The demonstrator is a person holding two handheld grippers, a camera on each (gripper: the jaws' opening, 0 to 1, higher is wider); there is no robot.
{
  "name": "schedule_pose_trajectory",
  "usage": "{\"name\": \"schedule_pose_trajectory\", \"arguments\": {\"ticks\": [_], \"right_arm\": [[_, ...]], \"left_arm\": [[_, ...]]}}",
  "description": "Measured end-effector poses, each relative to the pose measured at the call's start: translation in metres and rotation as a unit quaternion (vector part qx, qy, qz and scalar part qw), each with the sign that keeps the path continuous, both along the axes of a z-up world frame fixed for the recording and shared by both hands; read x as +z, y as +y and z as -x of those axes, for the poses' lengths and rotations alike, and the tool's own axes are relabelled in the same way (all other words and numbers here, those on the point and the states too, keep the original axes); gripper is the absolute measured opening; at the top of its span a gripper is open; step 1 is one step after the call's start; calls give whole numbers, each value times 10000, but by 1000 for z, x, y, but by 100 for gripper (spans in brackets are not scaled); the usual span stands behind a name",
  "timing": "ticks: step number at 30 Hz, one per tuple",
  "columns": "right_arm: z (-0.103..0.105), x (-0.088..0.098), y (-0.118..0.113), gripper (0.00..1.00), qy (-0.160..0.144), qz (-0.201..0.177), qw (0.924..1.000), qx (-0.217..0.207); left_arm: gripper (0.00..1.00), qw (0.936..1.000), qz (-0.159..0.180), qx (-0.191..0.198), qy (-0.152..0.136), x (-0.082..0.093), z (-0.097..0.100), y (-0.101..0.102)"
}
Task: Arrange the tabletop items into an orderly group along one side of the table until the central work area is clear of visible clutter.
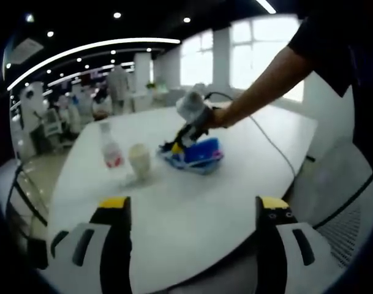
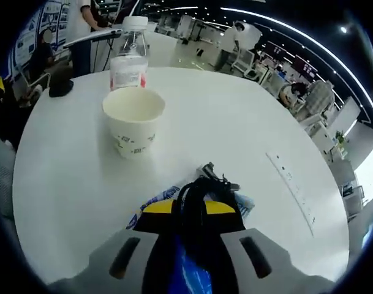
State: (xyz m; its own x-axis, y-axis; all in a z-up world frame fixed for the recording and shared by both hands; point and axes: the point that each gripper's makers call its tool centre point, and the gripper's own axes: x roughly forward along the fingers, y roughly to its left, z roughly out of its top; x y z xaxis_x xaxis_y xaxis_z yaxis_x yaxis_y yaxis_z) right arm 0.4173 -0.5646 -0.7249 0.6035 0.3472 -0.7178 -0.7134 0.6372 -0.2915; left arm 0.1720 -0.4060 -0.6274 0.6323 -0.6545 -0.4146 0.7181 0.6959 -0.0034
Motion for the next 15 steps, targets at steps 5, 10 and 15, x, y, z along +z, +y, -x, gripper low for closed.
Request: {"name": "schedule_pose_trajectory", "arguments": {"ticks": [5, 10, 15], "right_arm": [[2, 3, -2, 11, -61, 29, 10000, 35], [3, 11, -3, 10, -171, 29, 9998, 47], [2, 23, -2, 7, -308, -28, 9995, 66]], "left_arm": [[79, 10000, 7, -7, -20, 1, 0, -1], [79, 10000, 0, -25, -35, 1, 0, -2], [79, 10000, 7, -31, -53, 2, -1, -2]]}}
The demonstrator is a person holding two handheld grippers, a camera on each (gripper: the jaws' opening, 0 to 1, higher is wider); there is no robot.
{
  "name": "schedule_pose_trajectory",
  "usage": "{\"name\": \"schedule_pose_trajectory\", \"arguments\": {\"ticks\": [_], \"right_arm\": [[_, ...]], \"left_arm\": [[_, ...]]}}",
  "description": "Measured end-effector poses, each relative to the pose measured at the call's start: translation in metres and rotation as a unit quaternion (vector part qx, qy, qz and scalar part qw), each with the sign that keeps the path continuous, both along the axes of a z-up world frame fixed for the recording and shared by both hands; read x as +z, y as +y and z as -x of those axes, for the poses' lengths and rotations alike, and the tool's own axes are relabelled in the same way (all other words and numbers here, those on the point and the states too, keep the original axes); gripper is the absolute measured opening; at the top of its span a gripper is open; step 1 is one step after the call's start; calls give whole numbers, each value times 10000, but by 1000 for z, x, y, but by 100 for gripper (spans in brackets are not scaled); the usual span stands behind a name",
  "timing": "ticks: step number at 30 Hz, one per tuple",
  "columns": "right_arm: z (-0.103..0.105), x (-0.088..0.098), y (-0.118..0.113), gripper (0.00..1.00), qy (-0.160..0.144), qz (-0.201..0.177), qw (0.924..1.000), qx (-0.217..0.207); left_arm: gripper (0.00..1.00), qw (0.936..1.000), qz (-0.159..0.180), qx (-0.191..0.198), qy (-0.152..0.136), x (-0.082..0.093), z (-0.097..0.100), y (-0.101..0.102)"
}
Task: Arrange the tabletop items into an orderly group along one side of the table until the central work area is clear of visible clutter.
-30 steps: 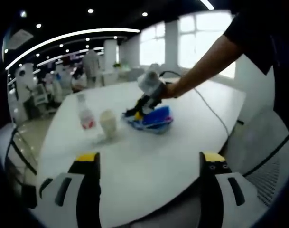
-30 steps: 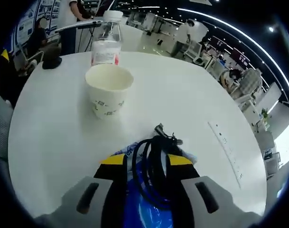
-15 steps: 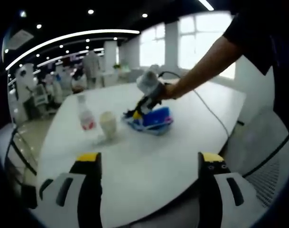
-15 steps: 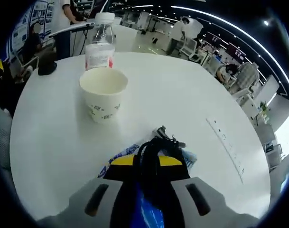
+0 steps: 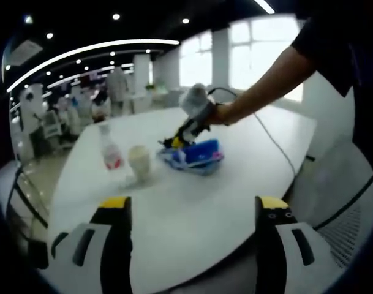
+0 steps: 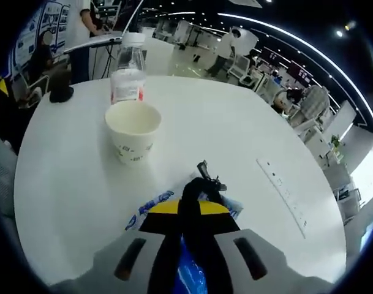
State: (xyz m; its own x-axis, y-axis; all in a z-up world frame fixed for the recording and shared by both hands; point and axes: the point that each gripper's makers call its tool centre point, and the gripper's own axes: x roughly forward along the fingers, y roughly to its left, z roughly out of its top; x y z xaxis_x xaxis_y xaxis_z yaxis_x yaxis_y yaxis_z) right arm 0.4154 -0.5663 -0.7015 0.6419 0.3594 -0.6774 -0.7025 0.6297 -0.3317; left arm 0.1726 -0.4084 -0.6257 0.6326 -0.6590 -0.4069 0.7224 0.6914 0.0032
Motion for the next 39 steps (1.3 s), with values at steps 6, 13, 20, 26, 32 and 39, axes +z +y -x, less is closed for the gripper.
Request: {"name": "schedule_pose_trajectory", "arguments": {"ticks": [6, 13, 20, 26, 32, 39], "right_arm": [[-2, 14, -6, 7, -133, -125, 9998, -120], [-7, 31, -21, 6, -362, -189, 9986, -323], [-7, 42, -41, 6, -488, -166, 9975, -485], [-4, 47, -62, 6, -554, -107, 9964, -629], [1, 51, -87, 6, -589, -55, 9949, -811], [11, 48, -113, 6, -566, 73, 9935, -989]], "left_arm": [[79, 10000, -9, -50, -17, 0, 0, -2], [79, 10000, -9, -36, -26, 1, 0, -3], [79, 10000, 30, -66, -32, 3, 1, -5], [82, 9999, 83, -67, -66, 5, 1, -7], [91, 9997, 203, -2, -138, 9, -1, -8], [97, 9992, 344, 49, -207, 13, -3, -8]]}}
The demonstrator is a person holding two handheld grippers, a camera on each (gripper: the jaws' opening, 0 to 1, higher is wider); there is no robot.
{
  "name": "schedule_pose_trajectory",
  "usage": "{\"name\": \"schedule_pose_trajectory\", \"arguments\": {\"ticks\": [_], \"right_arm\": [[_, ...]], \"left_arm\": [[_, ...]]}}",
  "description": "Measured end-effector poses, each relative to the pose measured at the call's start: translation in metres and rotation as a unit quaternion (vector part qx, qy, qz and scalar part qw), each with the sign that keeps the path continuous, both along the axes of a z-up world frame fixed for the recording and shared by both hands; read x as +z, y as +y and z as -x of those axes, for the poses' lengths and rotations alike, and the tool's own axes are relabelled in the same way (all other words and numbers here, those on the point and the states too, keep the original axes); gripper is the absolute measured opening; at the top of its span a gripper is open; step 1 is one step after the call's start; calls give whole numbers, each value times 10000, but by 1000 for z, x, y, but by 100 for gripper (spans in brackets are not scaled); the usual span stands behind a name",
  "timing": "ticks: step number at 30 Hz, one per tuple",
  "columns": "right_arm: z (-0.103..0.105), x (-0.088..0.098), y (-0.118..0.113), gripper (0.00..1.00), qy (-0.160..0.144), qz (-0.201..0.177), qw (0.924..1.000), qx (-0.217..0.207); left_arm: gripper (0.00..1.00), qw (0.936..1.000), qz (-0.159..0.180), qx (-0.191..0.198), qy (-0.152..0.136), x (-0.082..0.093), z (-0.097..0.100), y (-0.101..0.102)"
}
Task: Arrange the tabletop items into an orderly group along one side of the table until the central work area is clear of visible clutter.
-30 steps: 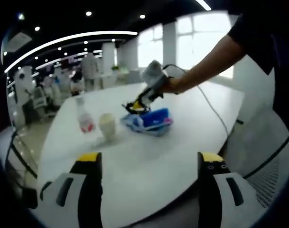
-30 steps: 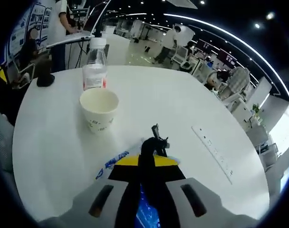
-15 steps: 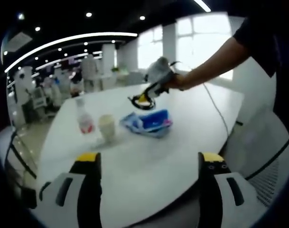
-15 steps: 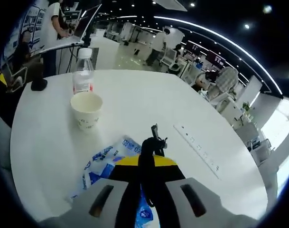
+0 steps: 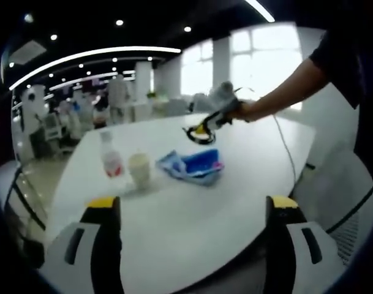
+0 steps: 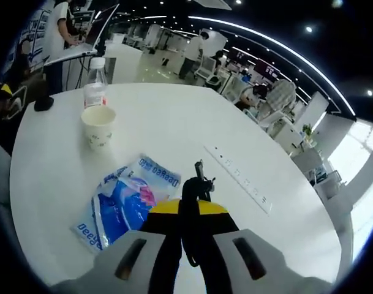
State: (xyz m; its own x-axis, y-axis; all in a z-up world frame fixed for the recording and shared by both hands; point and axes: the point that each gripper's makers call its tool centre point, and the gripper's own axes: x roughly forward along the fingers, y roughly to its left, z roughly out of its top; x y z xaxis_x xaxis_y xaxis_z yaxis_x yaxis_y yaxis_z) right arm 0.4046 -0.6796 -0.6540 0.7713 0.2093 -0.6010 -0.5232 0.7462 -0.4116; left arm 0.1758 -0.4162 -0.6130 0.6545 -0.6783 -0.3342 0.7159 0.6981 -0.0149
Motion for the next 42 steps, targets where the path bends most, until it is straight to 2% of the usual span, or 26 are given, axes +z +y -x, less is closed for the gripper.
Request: {"name": "schedule_pose_trajectory", "arguments": {"ticks": [14, 26, 34, 42], "right_arm": [[18, -9, -44, 6, 100, 144, 9993, -333], [36, -29, -73, 6, 304, 301, 9977, -522], [47, -44, -86, 6, 436, 468, 9963, -567], [53, -55, -89, 6, 454, 609, 9960, -473]], "left_arm": [[100, 10000, -3, -27, 10, -1, 0, -1], [98, 10000, -58, -63, 30, -3, 1, -1], [97, 9999, -94, -43, 33, -3, 2, 0], [96, 9999, -152, -18, 44, -3, 2, 0]]}}
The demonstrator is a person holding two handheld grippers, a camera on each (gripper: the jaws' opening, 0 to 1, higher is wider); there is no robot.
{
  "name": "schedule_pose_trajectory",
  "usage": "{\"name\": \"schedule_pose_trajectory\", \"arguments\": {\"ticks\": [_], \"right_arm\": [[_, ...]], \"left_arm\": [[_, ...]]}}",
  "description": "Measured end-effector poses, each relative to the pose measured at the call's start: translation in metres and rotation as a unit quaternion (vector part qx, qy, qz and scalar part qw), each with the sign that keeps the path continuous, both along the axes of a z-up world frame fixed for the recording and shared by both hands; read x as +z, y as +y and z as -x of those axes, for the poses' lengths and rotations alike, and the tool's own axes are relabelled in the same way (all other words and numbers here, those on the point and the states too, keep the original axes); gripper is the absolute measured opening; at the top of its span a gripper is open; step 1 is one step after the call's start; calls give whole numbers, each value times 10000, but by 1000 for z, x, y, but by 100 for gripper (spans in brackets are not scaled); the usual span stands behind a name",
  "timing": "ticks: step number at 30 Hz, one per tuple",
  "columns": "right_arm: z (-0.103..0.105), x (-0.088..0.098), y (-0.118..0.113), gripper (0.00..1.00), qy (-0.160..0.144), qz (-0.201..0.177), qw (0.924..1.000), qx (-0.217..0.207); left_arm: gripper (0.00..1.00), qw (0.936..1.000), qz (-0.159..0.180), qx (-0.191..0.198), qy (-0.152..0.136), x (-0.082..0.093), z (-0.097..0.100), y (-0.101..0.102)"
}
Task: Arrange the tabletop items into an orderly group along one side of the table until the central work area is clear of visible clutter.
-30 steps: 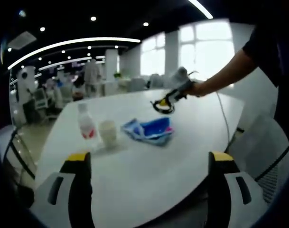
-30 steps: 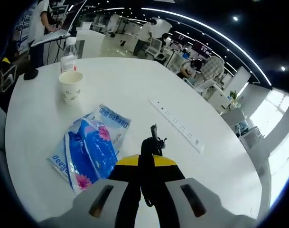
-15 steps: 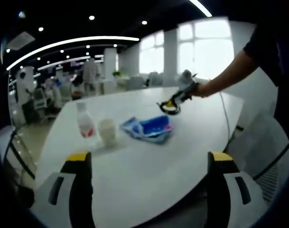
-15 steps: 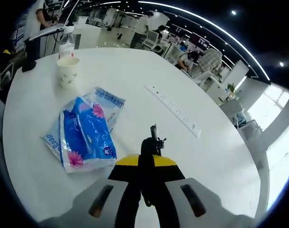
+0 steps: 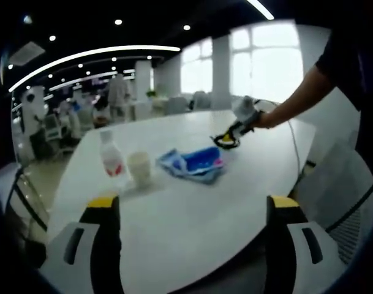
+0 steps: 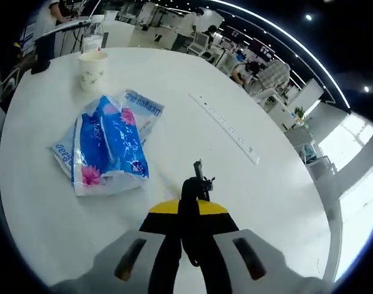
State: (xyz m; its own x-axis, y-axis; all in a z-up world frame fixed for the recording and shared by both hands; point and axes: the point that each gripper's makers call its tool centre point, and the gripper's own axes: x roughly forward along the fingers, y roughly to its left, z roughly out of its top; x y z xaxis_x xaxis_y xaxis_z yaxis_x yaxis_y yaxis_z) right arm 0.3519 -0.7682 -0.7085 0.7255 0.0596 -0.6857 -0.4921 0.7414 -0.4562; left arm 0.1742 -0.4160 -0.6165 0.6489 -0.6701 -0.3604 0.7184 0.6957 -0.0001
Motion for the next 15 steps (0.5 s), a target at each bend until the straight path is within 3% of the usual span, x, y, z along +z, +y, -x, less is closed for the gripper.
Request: {"name": "schedule_pose_trajectory", "arguments": {"ticks": [15], "right_arm": [[12, -30, 2, 6, 340, -114, 9994, -19]], "left_arm": [[94, 10000, 10, 3, 0, 0, -1, 2]]}}
